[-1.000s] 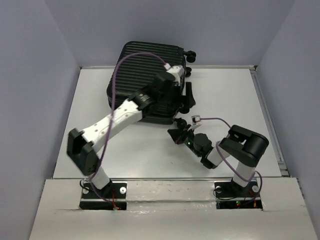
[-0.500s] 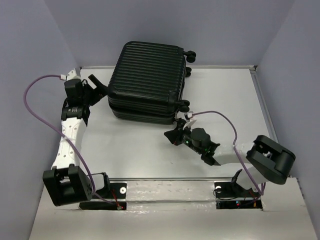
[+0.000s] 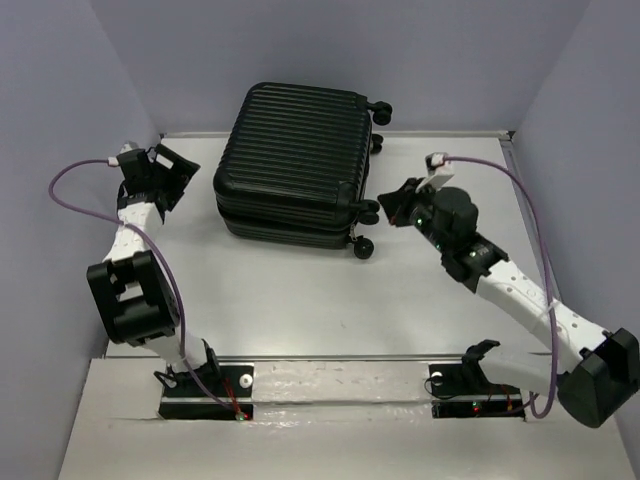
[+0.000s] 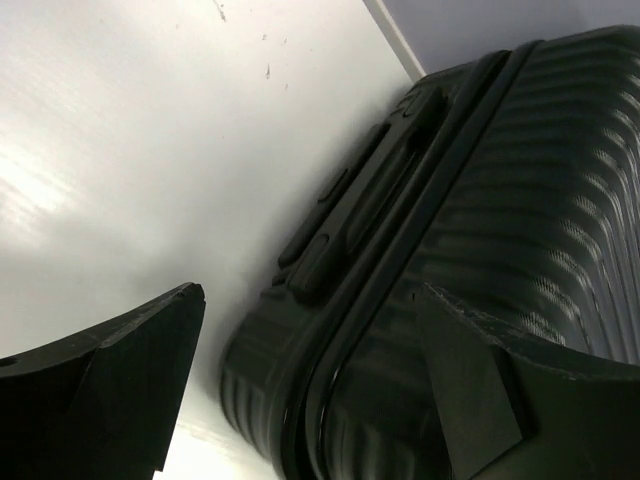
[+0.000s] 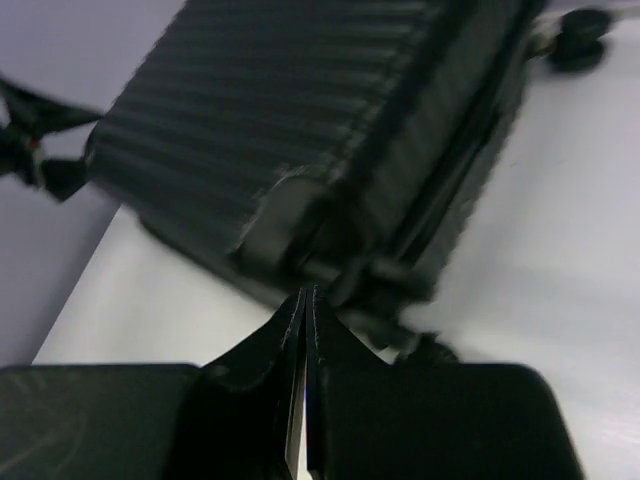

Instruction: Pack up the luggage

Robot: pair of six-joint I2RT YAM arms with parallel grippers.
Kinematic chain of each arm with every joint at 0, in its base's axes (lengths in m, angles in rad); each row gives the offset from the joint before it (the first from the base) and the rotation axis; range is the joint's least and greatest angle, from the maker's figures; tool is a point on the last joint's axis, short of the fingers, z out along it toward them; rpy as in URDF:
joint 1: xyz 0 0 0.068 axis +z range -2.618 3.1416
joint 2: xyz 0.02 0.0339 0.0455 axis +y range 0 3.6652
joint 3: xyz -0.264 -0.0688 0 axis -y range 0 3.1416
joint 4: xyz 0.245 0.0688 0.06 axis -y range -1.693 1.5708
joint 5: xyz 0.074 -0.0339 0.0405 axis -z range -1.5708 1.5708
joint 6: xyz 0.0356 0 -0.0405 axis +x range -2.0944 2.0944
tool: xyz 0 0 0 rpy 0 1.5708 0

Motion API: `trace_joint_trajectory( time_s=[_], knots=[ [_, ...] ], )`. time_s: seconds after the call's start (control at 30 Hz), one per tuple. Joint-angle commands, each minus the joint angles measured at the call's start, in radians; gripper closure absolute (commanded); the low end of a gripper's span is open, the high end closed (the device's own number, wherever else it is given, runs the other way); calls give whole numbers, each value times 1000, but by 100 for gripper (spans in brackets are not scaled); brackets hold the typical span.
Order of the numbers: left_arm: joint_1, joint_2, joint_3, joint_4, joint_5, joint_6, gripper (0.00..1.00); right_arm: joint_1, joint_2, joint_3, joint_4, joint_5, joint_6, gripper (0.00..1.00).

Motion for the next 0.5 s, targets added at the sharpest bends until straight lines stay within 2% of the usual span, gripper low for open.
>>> trace_joint_trajectory(
  time_s=[0.0, 0.03, 0.07, 0.13, 0.17, 0.27, 0.37, 0.47],
  knots=[
    [4, 110, 145, 7, 27, -3, 2, -234, 121, 157, -109, -207, -17, 93],
    [1, 138, 179, 4, 30, 5, 3, -264, 160, 189, -109, -233, -12, 92],
    [-2, 187, 193, -1, 35, 17, 3, -309, 200, 253, -109, -286, 2, 75],
    [-19, 230, 213, -10, 35, 23, 4, -320, 321, 321, -109, -330, 6, 51],
    [-30, 264, 225, -10, 29, 28, 4, -334, 359, 355, -139, -366, 12, 34],
    [-81, 330, 251, -10, 7, 43, 4, -344, 470, 453, -141, -357, 42, 18],
    [-133, 371, 250, -30, 24, 36, 5, -366, 533, 519, -123, -382, 88, 9],
    [-182, 401, 225, -19, 39, 33, 5, -377, 576, 522, -1, -460, 133, 0]
  ],
)
